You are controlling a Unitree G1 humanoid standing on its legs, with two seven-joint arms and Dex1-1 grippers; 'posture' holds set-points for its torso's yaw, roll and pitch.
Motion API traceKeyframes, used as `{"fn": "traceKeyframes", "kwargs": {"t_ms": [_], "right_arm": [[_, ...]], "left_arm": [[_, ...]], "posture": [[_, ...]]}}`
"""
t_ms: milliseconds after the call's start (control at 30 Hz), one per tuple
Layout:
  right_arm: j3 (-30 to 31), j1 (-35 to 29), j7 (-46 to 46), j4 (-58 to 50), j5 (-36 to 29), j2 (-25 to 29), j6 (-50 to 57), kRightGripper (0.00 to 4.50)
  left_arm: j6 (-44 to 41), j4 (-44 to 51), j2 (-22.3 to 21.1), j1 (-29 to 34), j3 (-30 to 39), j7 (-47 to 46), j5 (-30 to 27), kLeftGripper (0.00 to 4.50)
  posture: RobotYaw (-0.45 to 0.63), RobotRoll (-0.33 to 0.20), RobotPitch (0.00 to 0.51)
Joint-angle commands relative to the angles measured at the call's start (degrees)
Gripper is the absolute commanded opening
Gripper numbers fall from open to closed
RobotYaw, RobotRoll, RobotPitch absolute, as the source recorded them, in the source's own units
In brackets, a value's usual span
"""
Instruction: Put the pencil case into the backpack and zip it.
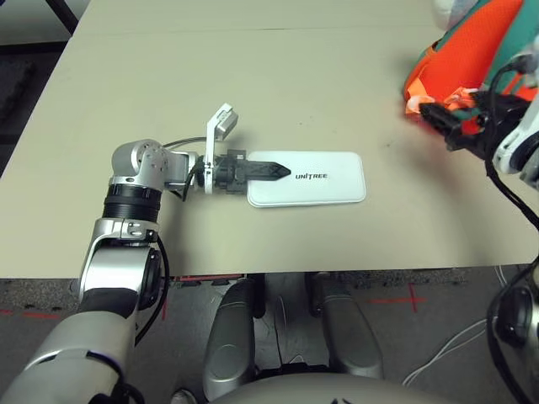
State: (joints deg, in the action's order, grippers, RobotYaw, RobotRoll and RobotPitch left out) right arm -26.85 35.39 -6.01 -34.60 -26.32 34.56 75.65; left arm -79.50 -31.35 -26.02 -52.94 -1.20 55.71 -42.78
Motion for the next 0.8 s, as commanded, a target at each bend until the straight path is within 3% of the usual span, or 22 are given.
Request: {"fn": "traceKeyframes", "kwargs": {"t_ms": [33,800], "right_arm": [[0.27,0.07,2.26,0.95,4.65,1.94,-5.33,4.50],[4.73,-0.67,5.43,13.23,13.62,-4.34,-22.65,4.50]], "left_arm": [[3.14,-3.11,-0.34,-1.26,-1.33,-1.10,4.18,1.25],[1.96,-0.31,-1.15,0.89,1.52,-2.21,4.56,1.25]], "posture": [[-0.15,0.000,0.268],[-0.07,0.000,0.278]]}}
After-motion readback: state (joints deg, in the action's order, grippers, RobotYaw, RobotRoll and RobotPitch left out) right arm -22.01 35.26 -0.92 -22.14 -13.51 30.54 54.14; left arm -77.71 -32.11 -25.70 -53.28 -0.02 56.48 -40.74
